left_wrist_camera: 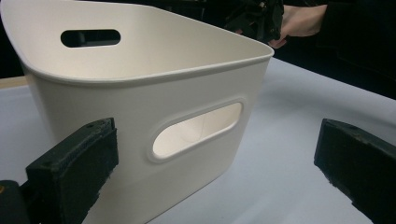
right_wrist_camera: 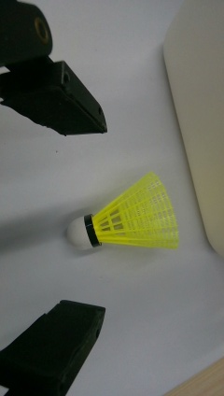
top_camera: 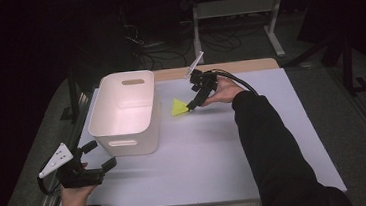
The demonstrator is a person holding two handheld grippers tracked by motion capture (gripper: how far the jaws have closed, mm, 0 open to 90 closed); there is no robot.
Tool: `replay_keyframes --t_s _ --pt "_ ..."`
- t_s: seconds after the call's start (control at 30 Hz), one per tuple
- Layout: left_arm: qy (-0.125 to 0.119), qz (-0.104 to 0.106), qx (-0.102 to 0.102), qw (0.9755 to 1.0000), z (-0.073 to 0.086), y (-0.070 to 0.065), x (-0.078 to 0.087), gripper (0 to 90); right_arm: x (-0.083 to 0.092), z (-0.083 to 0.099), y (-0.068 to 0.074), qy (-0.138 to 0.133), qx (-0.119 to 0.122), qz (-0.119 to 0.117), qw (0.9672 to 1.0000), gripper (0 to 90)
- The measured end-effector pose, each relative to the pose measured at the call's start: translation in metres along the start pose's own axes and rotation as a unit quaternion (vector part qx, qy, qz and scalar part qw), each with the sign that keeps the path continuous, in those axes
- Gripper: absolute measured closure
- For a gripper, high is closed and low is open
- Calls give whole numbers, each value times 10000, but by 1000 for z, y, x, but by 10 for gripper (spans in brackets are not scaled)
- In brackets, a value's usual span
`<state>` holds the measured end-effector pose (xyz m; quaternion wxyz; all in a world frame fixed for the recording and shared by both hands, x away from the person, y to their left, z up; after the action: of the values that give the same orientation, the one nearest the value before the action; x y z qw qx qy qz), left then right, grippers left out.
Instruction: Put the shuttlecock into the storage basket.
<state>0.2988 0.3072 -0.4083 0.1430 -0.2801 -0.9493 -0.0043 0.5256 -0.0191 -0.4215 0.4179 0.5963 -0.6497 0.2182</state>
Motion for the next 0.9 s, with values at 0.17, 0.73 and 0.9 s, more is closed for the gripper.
replay_keyframes --t_s 0.17,0.73,0.9 --pt "-4 7 -2 10000 0 0 0 0 -4 2 -7 81 -39 16 10000 36" --pt "-6 26 0 10000 0 0 1 0 -16 13 -30 115 37 123 9999 28" --pt "-11 36 0 10000 0 -1 1 0 -20 18 -35 92 -31 67 9999 28"
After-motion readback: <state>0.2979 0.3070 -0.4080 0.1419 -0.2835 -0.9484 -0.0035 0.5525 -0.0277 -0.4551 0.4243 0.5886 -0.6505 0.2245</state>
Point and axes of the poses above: each handheld gripper's, and its own axes: x roughly backward along the jaws, z roughly out of its underside, y roughly to its left, the point moved 6 cm from there along -x, roughly forward along the jaws, and after that the axes turned 11 degrees about -z, right-handed, at the moved point
